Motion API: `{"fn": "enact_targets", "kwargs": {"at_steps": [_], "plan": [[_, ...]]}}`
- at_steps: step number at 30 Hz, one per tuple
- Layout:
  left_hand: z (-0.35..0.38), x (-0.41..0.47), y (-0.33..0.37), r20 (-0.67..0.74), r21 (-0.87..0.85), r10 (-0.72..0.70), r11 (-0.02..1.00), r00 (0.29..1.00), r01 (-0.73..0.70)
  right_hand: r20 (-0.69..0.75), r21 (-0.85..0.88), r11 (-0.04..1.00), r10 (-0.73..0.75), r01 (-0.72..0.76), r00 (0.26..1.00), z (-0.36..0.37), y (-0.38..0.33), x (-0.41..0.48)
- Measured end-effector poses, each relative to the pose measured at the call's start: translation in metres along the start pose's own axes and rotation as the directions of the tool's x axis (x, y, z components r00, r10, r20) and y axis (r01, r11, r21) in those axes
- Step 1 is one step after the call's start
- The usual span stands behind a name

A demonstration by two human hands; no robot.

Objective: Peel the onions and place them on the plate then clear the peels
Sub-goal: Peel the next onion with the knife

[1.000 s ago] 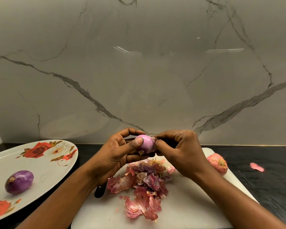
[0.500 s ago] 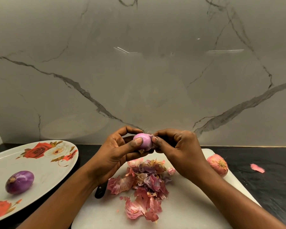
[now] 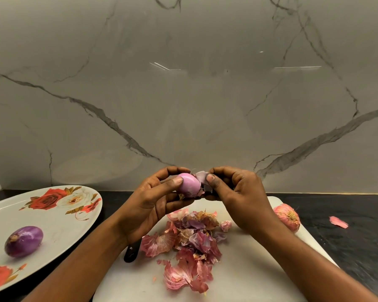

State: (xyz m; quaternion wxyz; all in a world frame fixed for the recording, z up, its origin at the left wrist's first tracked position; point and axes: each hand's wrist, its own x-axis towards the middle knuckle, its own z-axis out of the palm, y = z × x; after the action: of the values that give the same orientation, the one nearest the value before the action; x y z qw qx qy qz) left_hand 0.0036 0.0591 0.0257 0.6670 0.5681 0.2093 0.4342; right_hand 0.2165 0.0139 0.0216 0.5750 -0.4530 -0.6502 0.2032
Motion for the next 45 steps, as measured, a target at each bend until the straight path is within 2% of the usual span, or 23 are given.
{"fn": "enact_targets", "kwargs": {"at_steps": [8, 14, 17, 21, 29, 36, 39, 45], "plan": [[-0.002, 0.000, -0.003, -0.109, 0.240, 0.016, 0.971, 0.994, 0.011, -0.013, -0.196, 0.978, -0.073, 0.069, 0.997, 0.001, 0.004, -0.003], [-0.001, -0.002, 0.001, -0.065, 0.079, -0.006, 0.997, 0.998, 0.011, -0.060, -0.037, 0.999, 0.032, -0.034, 0.998, -0.001, 0.004, 0.001], [-0.002, -0.002, 0.001, -0.028, 0.042, -0.026, 0.999, 0.999, 0.028, -0.096, -0.022, 0.999, 0.043, -0.046, 0.994, -0.003, 0.003, 0.002], [-0.006, -0.001, 0.002, -0.061, -0.020, -0.013, 1.000, 0.998, 0.012, -0.147, 0.070, 0.995, 0.082, -0.072, 0.986, -0.009, -0.001, 0.003], [-0.005, 0.002, 0.001, -0.144, -0.032, 0.000, 0.999, 0.990, -0.005, 0.037, -0.108, 0.994, 0.010, -0.006, 0.999, -0.005, 0.000, -0.005], [-0.002, -0.001, 0.001, -0.081, 0.054, 0.001, 0.999, 0.997, 0.003, 0.166, -0.015, 1.000, 0.011, -0.009, 0.986, 0.000, -0.004, -0.006], [-0.002, -0.001, 0.001, -0.070, 0.073, 0.009, 0.997, 0.998, -0.004, 0.174, 0.060, 0.998, 0.011, -0.021, 0.985, 0.000, -0.004, -0.006], [0.000, -0.002, 0.000, -0.056, 0.113, 0.013, 0.994, 0.998, -0.007, 0.169, -0.001, 0.999, -0.040, 0.041, 0.985, 0.001, -0.007, -0.009]]}}
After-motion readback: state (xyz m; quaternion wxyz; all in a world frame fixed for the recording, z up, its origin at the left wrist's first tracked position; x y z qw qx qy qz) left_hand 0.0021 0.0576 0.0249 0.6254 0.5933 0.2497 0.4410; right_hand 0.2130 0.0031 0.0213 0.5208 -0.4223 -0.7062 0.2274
